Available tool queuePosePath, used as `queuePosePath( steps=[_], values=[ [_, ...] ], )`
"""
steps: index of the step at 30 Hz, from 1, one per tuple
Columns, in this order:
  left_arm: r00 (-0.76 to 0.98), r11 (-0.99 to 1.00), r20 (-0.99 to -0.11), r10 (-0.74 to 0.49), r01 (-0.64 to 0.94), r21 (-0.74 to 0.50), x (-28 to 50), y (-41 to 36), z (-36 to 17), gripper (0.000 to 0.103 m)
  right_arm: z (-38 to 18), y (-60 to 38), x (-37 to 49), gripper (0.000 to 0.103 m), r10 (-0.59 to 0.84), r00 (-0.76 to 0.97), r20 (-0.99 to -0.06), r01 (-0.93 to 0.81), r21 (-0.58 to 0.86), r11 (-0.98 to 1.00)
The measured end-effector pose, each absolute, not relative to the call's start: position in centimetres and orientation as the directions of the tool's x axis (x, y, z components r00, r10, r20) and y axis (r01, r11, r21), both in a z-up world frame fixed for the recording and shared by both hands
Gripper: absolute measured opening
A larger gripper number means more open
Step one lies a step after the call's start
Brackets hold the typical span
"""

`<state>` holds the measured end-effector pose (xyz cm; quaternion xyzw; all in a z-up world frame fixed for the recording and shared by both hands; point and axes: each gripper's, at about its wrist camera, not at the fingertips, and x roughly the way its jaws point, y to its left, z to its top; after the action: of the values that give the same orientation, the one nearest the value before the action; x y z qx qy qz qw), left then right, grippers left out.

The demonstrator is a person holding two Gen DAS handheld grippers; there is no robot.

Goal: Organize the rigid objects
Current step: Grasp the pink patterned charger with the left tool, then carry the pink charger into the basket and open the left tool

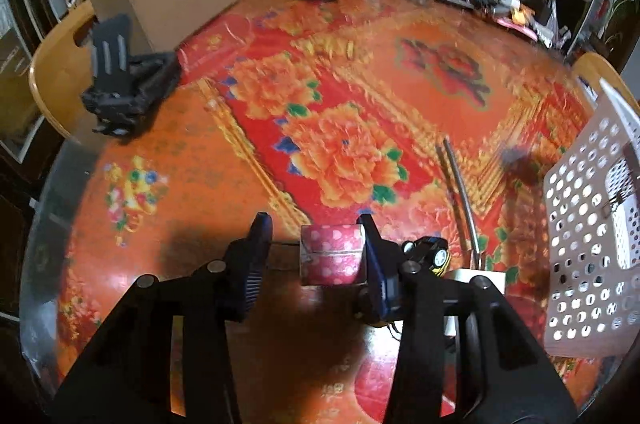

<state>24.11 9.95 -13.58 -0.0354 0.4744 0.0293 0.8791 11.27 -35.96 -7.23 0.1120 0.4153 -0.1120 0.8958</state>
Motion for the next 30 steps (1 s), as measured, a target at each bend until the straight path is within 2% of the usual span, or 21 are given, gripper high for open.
queuePosePath(
  steps=[8,13,17,21,27,30],
  values=[
    [0.612,0.997,-0.788,0.061,-0.066,0.026,22.2,9.2,-9.5,0.041,-7.2,-35.8,11.3,0.024,-0.108,0.628,-0.771,0.288,0.102,0.952],
    [0.682,0.999,-0.73,0.045,-0.017,0.047,20.8,6.6,-4.9,0.041,-7.2,-35.8,11.4,0.024,-0.105,0.628,-0.771,0.285,0.102,0.953],
    [0.699,0.997,-0.714,0.026,0.035,0.07,20.8,4.0,-2.8,0.041,-7.3,-36.0,11.4,0.025,-0.098,0.633,-0.768,0.283,0.111,0.953],
    [0.706,0.989,-0.708,-0.012,0.114,0.097,20.7,0.1,-0.8,0.041,-7.3,-36.0,11.4,0.025,-0.097,0.635,-0.766,0.281,0.112,0.953],
    [0.748,0.916,-0.664,0.007,0.261,0.304,19.2,-10.5,1.0,0.041,-7.3,-36.0,11.4,0.025,-0.095,0.639,-0.763,0.282,0.118,0.952],
    [0.714,0.866,-0.7,-0.032,0.369,0.337,18.6,-15.8,-0.2,0.041,-7.3,-36.1,11.4,0.025,-0.094,0.641,-0.762,0.287,0.124,0.95]
  ],
)
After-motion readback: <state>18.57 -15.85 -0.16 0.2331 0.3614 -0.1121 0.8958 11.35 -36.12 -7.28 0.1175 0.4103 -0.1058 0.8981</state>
